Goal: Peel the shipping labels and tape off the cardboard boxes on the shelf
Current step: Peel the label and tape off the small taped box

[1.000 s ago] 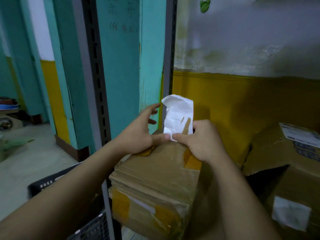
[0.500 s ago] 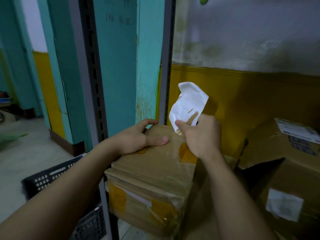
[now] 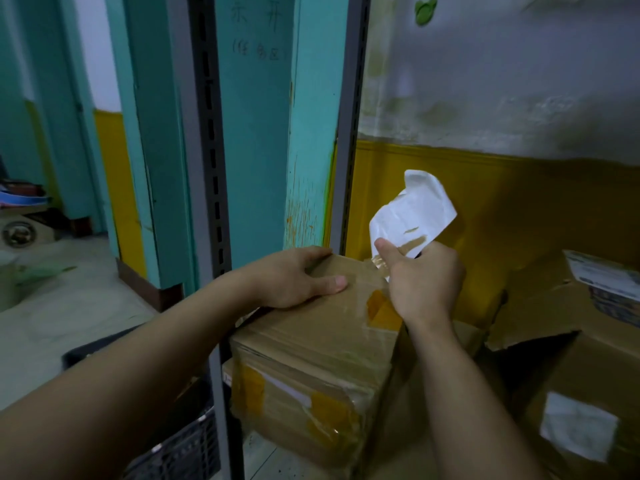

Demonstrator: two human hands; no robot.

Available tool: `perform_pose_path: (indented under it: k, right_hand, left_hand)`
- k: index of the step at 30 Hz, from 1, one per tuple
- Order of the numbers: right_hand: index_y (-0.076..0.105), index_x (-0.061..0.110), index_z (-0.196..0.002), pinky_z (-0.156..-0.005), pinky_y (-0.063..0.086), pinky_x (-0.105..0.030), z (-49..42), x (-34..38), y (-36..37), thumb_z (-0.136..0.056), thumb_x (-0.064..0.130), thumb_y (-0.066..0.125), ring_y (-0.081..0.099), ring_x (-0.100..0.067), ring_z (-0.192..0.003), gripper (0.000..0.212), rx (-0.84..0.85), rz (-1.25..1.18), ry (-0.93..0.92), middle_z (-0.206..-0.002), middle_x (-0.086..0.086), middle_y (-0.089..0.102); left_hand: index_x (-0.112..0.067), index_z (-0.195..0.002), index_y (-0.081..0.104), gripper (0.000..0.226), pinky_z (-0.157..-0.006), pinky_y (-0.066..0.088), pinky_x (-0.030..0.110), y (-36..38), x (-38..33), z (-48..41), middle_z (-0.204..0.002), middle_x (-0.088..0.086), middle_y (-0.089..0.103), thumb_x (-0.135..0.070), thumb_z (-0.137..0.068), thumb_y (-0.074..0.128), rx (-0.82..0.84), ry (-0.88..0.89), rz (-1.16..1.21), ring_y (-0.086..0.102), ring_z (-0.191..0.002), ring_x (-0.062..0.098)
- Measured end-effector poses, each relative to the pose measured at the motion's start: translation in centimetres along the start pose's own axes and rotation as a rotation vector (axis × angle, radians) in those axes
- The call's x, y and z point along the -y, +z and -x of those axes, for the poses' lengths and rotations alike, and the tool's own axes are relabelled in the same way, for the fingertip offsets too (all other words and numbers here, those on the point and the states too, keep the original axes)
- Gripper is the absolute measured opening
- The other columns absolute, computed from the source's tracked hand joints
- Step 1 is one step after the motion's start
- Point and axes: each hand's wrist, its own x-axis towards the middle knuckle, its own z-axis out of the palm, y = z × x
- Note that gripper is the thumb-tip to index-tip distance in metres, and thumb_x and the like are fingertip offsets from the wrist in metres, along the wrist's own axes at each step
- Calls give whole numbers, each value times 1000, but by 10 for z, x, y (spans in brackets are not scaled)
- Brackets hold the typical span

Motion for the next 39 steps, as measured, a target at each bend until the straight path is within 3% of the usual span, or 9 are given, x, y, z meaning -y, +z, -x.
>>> perform_pose_path:
  k: [5,9,12,18,22,30,33,37,39]
  right_hand:
    - [67,8,-72,-64,54,-34,-1,2,-6,-79,35,78,60,-17,-63,31,50,-28,45,-70,1,64]
    - [71,8,-80,-76,56,-41,-15,-9,-11,-79,35,79,67,-26,-79,28,84,-84,169,-83,-7,72]
    - [66,14,-71,-79,57,-39,-18,-13,-12,-76,28,82,68,-20,-79,22,114,-267,326,-78,3,70]
    - [61,12,-75,-56,45,-24,-20,-11,-18,-84,19,72,61,-10,-69,16,127,-352,401,-77,6,64]
    - [58,14,-67,-60,47,-26,-22,-13,-18,-84,20,71,63,-14,-71,22,138,-328,387,-74,8,64]
    - [69,7,-90,-68,50,-28,-24,-23,-12,-83,18,72,66,-22,-79,13,67,-226,361,-88,-4,71]
    - [63,12,-118,-79,49,-29,-23,-22,-12,-81,19,74,66,-27,-96,39,8,-100,270,-101,-3,69]
    - [11,15,-153,-92,43,-35,-19,-11,-20,-76,18,82,45,-34,-128,105,-29,62,264,-146,-13,38]
    - [-3,20,-155,-103,37,-40,-16,-5,-25,-75,19,83,30,-34,-138,117,-14,198,231,-155,-13,18]
  left_hand:
    - [-24,-149,38,55,-107,36,36,-1,-24,-3,-145,4,49,-43,-99,52,-31,51,-201,45,-133,23]
    - [-22,-143,45,47,-104,37,36,-5,-30,-10,-141,4,51,-32,-99,56,-19,50,-247,47,-130,25]
    - [-26,-141,49,44,-107,35,38,-12,-30,-15,-142,4,49,-26,-98,57,-6,32,-275,45,-131,25]
    - [-27,-141,50,53,-106,39,36,-11,-47,-17,-144,3,49,-7,-92,56,-33,85,-268,46,-130,26]
    - [-21,-141,49,53,-104,45,32,6,-49,-19,-136,1,56,-16,-91,65,-111,144,-109,54,-123,19]
    - [-25,-125,64,32,-99,45,26,15,-34,-14,-124,-6,64,-34,-94,64,-166,242,-73,58,-114,12]
    - [-28,-127,64,31,-101,46,29,18,-32,-14,-127,-7,63,-33,-97,60,-176,268,-89,57,-114,11]
    - [-28,-128,63,31,-103,46,33,21,-30,-17,-127,-7,62,-33,-97,58,-206,301,-124,56,-114,11]
    - [-27,-129,63,32,-103,45,33,23,-29,-17,-128,-7,61,-33,-98,55,-208,318,-150,55,-115,12]
